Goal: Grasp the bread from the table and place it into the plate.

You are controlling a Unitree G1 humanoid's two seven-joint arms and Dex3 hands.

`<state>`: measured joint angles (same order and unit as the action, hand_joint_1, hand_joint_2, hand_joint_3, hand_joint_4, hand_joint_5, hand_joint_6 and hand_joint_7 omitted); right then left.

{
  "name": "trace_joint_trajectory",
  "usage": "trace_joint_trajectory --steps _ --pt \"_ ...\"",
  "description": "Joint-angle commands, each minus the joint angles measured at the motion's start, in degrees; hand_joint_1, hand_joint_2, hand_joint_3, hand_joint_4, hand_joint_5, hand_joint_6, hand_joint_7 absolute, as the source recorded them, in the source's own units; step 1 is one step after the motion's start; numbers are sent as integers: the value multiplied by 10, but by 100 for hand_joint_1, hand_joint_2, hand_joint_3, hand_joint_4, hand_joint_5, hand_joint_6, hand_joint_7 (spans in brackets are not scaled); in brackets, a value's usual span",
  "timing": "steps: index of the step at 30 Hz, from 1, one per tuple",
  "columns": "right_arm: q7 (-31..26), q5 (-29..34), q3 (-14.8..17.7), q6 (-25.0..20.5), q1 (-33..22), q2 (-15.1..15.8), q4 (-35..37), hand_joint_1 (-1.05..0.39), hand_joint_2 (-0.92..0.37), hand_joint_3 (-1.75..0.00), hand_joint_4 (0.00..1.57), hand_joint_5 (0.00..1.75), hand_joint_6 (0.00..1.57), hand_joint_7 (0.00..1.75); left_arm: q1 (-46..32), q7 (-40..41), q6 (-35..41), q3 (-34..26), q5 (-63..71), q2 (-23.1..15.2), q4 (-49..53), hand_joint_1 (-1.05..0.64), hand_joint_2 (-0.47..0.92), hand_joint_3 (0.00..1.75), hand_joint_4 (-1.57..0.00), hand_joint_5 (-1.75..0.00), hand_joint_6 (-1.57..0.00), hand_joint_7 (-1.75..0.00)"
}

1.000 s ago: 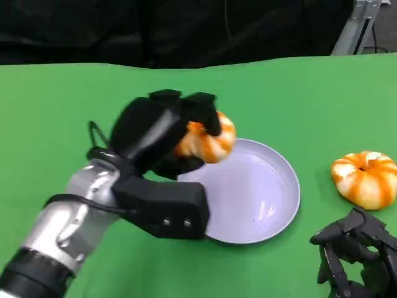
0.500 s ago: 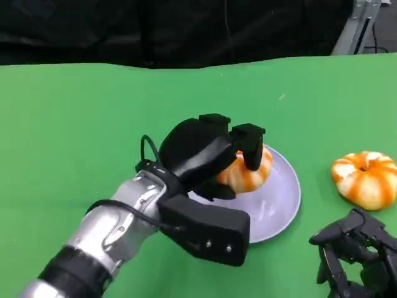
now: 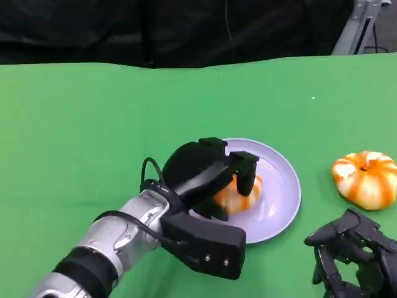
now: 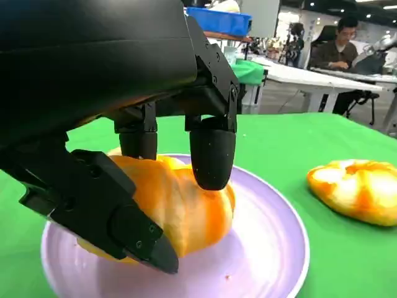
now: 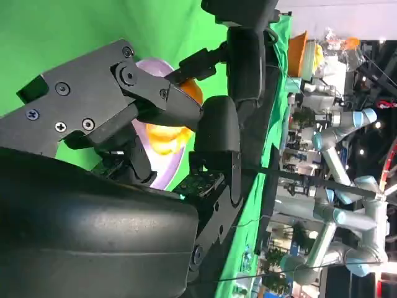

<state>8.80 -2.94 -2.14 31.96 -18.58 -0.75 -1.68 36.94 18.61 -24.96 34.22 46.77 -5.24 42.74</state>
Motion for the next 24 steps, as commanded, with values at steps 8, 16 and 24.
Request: trace_joint_trajectory --steps 8,16,24 --pt "1 -10 3 1 -1 8 -6 -14 -65 -100 81 171 77 146 -3 -70 23 8 -3 -24 -10 -63 92 26 -53 0 -68 0" --pt "1 -9 4 -3 -2 10 -10 -16 -65 -99 80 171 77 145 -27 -80 46 2 -10 -29 -28 -99 92 43 -23 0 -48 0" --pt "-1 -10 2 -1 -3 6 -11 -14 -65 -101 80 173 77 145 -83 -159 110 -38 -62 -41 -137 -105 92 54 -7 0 -33 0"
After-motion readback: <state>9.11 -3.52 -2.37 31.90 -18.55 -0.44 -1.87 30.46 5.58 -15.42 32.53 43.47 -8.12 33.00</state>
